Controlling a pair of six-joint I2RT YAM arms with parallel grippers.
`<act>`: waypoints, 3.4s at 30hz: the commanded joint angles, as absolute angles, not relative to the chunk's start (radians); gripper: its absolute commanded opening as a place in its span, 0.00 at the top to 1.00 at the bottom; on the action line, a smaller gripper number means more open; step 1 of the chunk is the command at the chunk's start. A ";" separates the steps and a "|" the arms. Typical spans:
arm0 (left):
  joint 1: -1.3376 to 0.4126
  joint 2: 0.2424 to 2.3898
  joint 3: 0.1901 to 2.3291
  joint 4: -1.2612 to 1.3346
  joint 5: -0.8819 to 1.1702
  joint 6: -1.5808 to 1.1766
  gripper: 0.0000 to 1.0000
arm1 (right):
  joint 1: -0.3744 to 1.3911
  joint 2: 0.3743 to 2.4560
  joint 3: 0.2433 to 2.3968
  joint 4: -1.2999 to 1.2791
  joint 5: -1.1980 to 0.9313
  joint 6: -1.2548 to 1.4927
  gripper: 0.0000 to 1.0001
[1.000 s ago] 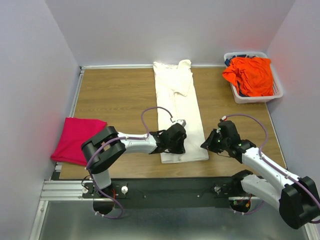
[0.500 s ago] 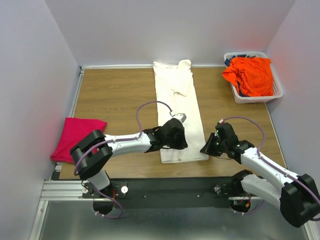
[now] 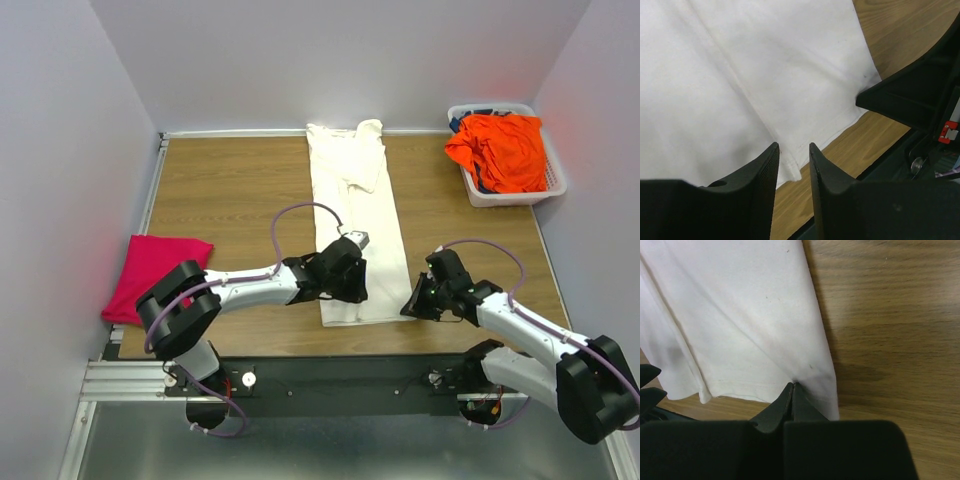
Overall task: Fold and stack the t-shirts
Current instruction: Fold the tshirt
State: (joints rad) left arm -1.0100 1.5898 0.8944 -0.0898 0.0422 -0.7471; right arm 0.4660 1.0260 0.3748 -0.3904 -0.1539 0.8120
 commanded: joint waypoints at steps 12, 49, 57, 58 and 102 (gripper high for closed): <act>-1.038 1.674 0.931 -0.143 0.060 -0.681 0.60 | 0.476 1.060 0.376 -0.453 -0.104 0.804 0.99; -1.071 1.640 0.959 -0.158 0.062 -0.687 0.79 | 0.476 0.979 0.348 -0.476 -0.106 0.827 0.98; -1.080 1.606 0.940 -0.195 0.009 -0.687 0.55 | 0.476 0.983 0.350 -0.479 -0.110 0.824 0.96; -1.081 1.608 0.940 -0.196 0.008 -0.687 0.55 | 0.476 0.985 0.353 -0.479 -0.109 0.822 0.96; -1.132 1.651 1.017 -0.264 -0.055 -0.681 1.00 | 0.474 0.953 0.345 -0.489 -0.115 0.833 0.95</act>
